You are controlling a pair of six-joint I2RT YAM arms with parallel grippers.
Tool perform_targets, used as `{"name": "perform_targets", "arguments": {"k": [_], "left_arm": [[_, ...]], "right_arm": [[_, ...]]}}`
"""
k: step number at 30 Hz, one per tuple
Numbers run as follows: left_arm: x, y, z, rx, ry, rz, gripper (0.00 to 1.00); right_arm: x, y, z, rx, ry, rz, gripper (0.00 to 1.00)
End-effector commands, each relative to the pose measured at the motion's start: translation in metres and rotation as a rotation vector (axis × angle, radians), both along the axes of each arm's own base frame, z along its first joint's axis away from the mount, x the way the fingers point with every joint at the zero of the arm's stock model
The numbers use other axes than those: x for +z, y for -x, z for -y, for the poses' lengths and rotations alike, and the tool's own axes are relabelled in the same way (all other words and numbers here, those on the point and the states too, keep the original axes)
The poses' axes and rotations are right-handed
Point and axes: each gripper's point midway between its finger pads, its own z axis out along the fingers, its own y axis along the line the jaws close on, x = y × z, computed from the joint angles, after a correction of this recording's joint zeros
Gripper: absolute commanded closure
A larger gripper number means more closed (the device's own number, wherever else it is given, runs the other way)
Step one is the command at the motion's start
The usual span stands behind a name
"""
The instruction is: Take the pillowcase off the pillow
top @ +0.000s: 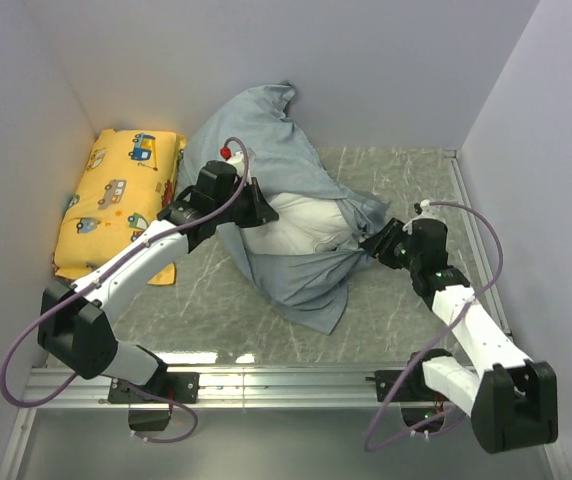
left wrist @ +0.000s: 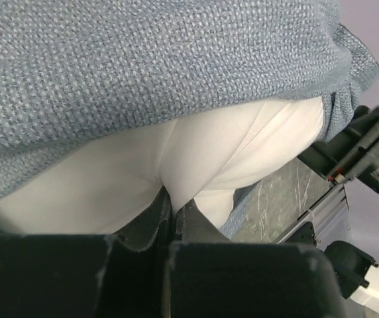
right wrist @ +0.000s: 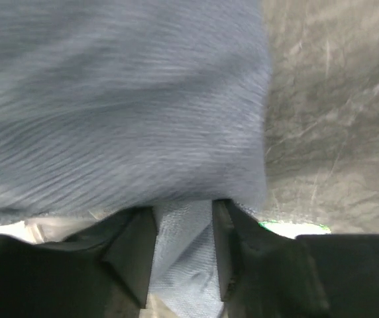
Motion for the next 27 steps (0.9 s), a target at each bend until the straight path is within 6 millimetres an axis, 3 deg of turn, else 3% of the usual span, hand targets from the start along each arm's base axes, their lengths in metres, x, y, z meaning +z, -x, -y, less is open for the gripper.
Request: {"name": "perform_targets", "arguments": {"k": [1, 4, 9, 16, 24, 27], "left_arm": [[0.05, -0.024, -0.005, 0.1, 0.065, 0.173, 1.0], [0.054, -0.029, 0.001, 0.108, 0.078, 0.183, 1.0], [0.062, -0.035, 0.009, 0.108, 0.088, 0.194, 1.0], [0.062, -0.036, 0.017, 0.099, 0.083, 0.195, 1.0], [0.052, -0.043, 0.024, 0.092, 0.067, 0.18, 1.0], [0.052, -0.044, 0.027, 0.088, 0.064, 0.183, 1.0]], "right_arm": [[0.045, -0.006, 0.012, -0.025, 0.153, 0.162, 0.52], [0.067, 0.007, 0.002, -0.001, 0.209, 0.225, 0.43], [0.102, 0.018, -0.013, 0.025, 0.223, 0.302, 0.38], [0.117, 0.011, -0.037, 0.059, 0.25, 0.3, 0.32], [0.154, 0.033, -0.059, 0.084, 0.22, 0.373, 0.31], [0.157, 0.034, -0.066, 0.093, 0.233, 0.376, 0.3]]}}
